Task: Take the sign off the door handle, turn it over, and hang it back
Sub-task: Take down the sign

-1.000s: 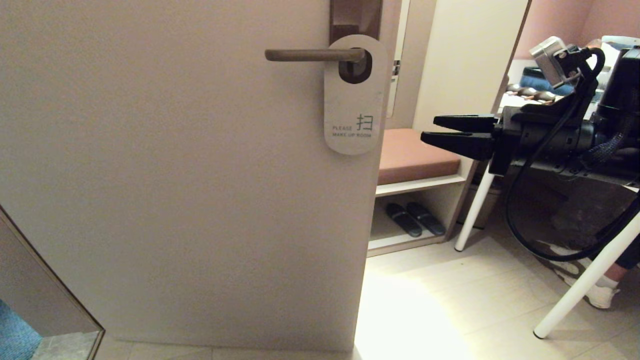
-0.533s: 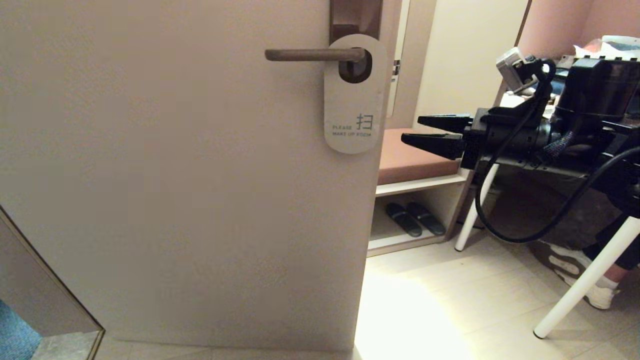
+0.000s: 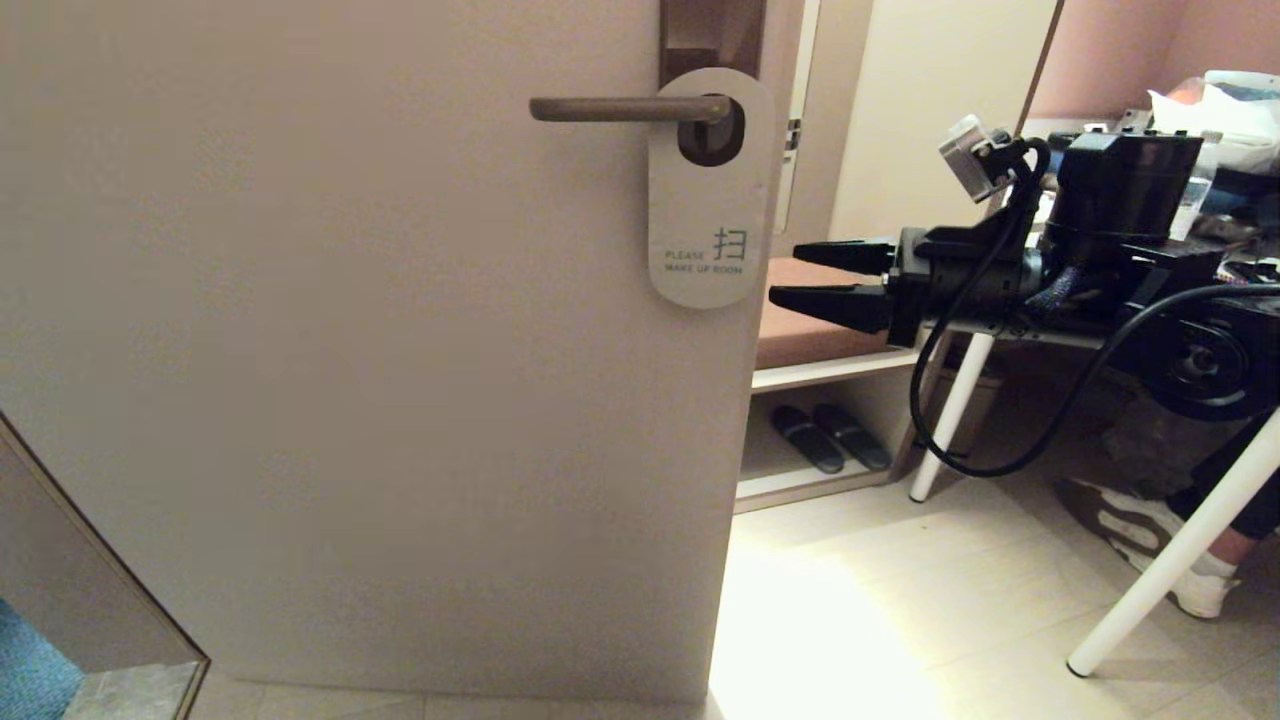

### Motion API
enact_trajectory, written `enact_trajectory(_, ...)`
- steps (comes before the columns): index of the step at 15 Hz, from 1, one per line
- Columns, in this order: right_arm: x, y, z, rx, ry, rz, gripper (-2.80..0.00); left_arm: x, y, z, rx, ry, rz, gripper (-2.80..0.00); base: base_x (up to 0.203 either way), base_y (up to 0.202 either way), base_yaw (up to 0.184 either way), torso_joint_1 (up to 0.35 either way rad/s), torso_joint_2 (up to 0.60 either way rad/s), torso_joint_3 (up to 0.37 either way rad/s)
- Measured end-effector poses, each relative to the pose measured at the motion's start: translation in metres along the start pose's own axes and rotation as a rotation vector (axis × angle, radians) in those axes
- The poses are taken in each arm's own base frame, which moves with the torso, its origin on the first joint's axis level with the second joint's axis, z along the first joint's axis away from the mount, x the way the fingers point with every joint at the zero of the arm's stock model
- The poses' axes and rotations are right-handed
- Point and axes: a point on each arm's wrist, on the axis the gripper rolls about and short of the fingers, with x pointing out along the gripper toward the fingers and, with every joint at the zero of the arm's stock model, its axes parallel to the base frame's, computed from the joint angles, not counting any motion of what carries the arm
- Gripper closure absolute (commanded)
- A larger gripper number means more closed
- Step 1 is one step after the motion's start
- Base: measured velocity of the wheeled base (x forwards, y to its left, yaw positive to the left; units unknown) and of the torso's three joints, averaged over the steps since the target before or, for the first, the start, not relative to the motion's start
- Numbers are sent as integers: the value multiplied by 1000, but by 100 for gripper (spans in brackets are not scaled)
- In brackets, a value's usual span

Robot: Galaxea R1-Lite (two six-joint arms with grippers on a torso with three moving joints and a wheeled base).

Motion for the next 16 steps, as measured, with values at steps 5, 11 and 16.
enact_trajectory(5, 16, -4, 0, -6, -10, 52, -280, 0, 0, 0, 0, 0, 0, 0, 0, 0, 0, 0, 0, 0)
enact_trajectory(11, 37, -10, -1, -13, -18, 98, -280, 0, 0, 0, 0, 0, 0, 0, 0, 0, 0, 0, 0, 0)
enact_trajectory(16, 47, -5, -5, -5, -13, 124, -280, 0, 0, 0, 0, 0, 0, 0, 0, 0, 0, 0, 0, 0)
